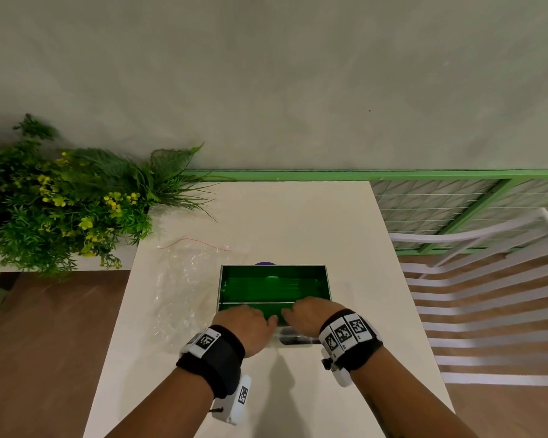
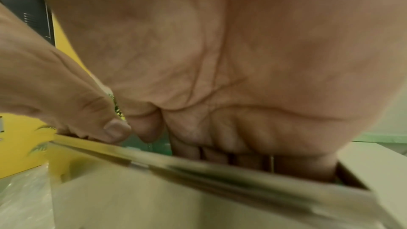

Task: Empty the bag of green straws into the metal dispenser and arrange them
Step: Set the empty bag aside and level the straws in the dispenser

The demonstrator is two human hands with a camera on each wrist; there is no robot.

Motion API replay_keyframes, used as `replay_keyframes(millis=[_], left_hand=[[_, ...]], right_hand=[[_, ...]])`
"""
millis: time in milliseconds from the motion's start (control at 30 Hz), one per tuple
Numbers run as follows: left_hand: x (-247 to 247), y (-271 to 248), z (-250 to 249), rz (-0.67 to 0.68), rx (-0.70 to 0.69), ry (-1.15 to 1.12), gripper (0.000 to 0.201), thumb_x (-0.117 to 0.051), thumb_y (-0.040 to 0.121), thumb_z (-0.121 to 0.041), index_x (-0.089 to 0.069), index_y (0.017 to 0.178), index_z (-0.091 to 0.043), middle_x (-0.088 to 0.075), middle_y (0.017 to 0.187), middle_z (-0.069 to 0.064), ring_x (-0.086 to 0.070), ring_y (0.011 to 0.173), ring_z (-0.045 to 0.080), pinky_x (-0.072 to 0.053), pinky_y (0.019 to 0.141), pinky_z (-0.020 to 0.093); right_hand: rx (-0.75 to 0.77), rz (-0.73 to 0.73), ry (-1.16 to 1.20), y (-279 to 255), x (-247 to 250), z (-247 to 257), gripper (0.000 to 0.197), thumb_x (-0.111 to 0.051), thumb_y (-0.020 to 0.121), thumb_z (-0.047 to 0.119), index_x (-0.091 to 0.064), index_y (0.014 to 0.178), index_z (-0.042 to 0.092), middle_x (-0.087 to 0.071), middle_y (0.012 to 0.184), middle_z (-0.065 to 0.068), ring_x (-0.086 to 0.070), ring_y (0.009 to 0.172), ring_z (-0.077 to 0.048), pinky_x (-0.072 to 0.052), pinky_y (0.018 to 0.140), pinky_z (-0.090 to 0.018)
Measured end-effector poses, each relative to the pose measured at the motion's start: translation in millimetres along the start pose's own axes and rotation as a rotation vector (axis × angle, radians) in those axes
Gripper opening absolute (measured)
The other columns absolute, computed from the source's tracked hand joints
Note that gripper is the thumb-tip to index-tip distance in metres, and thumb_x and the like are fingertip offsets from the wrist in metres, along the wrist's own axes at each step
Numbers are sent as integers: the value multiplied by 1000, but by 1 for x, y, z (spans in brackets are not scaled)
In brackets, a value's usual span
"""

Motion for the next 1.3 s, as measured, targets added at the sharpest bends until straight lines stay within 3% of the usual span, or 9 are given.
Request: replay_keyframes(millis=[167,367,533,667,867,933,1033,1200,1300], left_hand=[[-8,-2,0,11,15,-39,71,-7,91,-51,-58,129,-21,-45,73,3,-47,73,29,-37,66,36],[0,-17,6,-92,229,-66,66,-23,100,-62,-70,92,-16,-66,86,4,-60,76,25,-46,69,33],[2,-9,8,-44,228,-68,64,-24,96,-67,-60,79,-17,-60,81,4,-57,73,25,-45,67,32],[4,-12,10,-126,246,-73,63,-28,93,-71,-60,76,-18,-59,77,2,-58,72,25,-46,66,32],[-5,-14,10,-129,208,-125,46,-42,89,-59,-66,98,-21,-66,90,0,-69,87,25,-50,72,33],[-5,-12,10,-134,204,-149,40,-45,86,-55,-65,97,-21,-68,92,1,-69,87,25,-51,73,34],[-7,-11,11,-142,206,-137,38,-47,84,-55,-64,95,-23,-70,93,-1,-69,86,25,-51,72,33],[-8,-10,13,-171,186,-136,34,-48,86,-52,-63,97,-23,-65,89,-2,-64,79,23,-49,69,33],[-2,-17,14,-296,140,-212,30,-48,87,-47,-62,101,-25,-68,99,-4,-66,91,21,-55,76,35]], right_hand=[[22,-32,70,-11,1,9,31,-41,109,17,-52,130,-4,-72,109,-26,-55,79,-33,-38,72,-37],[-50,-123,157,-20,-2,4,26,-42,108,20,-51,121,-1,-43,73,-7,-51,77,-33,-44,68,-40],[-107,-102,263,-16,-4,2,33,-36,109,30,-53,115,3,-58,82,-13,-54,76,-32,-51,71,-42],[-189,-166,448,-19,-2,-5,29,-41,108,32,-53,115,6,-42,72,-6,-52,79,-32,-48,71,-42],[-227,-97,441,-11,-17,-2,81,-10,89,67,-66,85,9,-54,67,-5,-60,69,-29,-53,72,-40],[-241,-109,447,-10,-15,-2,82,-12,89,72,-66,77,11,-57,70,-5,-63,75,-30,-57,81,-44],[-269,-106,390,-12,-19,-1,86,-16,91,76,-71,97,10,-68,91,-11,-67,89,-33,-57,85,-44],[-310,-152,361,-17,-17,0,72,-31,99,69,-70,105,9,-71,106,-13,-70,97,-32,-58,88,-43],[-297,-209,466,-28,-11,-4,50,-45,101,56,-66,113,12,-70,110,-10,-69,98,-31,-58,88,-42]])
Point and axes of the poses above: each hand's wrist, its own y-axis towards the middle knuckle, its own x-axis out of the back of the hand, z = x × y, the point moved 7 cm from there along y, towards the middle knuckle
